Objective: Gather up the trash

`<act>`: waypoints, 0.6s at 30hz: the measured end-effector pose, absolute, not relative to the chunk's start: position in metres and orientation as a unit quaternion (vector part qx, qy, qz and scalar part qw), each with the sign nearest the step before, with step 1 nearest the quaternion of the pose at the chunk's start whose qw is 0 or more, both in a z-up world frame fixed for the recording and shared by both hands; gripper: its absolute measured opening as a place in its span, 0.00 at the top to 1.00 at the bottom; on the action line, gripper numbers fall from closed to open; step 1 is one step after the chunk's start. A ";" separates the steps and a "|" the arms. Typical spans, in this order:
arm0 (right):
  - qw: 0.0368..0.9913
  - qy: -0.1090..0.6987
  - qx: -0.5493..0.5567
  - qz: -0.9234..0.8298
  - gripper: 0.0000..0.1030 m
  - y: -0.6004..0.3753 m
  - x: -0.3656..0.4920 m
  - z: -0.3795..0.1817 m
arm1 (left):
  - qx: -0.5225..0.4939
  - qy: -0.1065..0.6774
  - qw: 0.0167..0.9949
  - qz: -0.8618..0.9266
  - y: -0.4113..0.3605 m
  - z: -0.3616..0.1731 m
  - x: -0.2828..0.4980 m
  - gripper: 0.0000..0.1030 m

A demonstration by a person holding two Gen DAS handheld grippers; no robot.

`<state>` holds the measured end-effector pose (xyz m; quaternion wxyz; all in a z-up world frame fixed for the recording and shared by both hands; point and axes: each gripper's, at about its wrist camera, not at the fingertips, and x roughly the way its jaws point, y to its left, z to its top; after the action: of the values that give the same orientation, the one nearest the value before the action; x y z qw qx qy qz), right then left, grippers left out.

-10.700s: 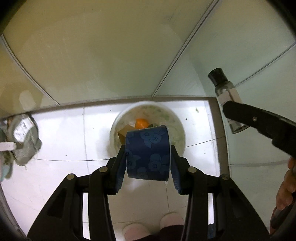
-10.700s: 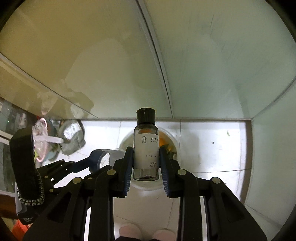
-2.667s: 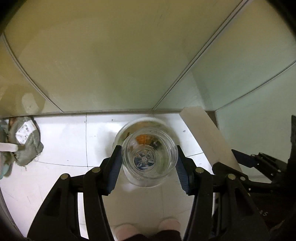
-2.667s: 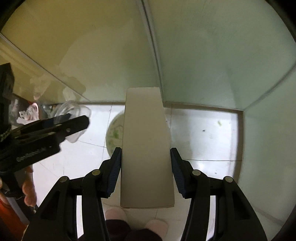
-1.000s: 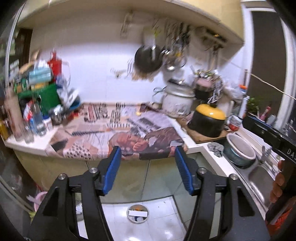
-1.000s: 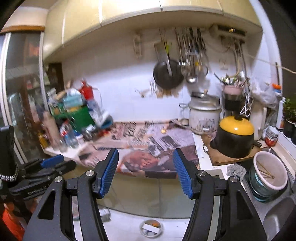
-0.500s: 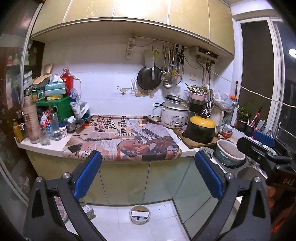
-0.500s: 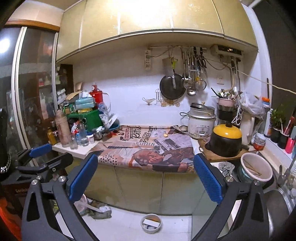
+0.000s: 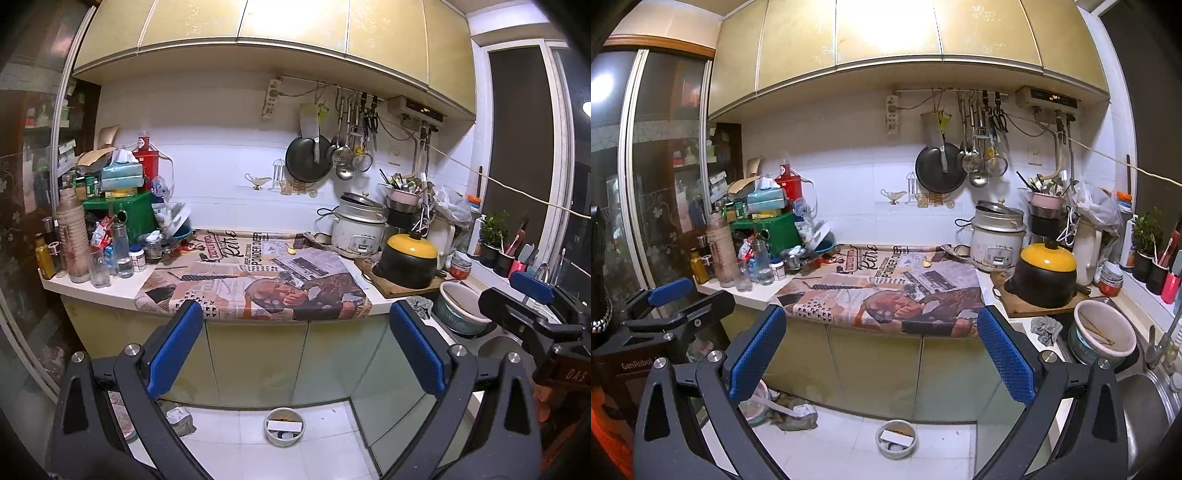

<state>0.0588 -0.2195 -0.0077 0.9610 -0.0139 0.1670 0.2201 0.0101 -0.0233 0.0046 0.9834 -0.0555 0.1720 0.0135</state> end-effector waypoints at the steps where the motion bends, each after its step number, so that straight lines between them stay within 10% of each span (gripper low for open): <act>1: 0.961 0.168 -0.014 0.220 0.00 -0.220 0.060 -0.008 | -0.055 0.173 0.983 0.013 -0.023 0.004 0.010 0.02; 18: 0.959 0.179 -0.002 0.219 0.00 -0.223 0.069 -0.006 | -0.052 0.178 0.983 -0.006 -0.020 0.004 0.026 0.02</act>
<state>0.0691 -0.2235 -0.0062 0.9590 -0.0020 0.1791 0.2195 0.0260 -0.0198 0.0035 0.9827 -0.0520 0.1778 -0.0065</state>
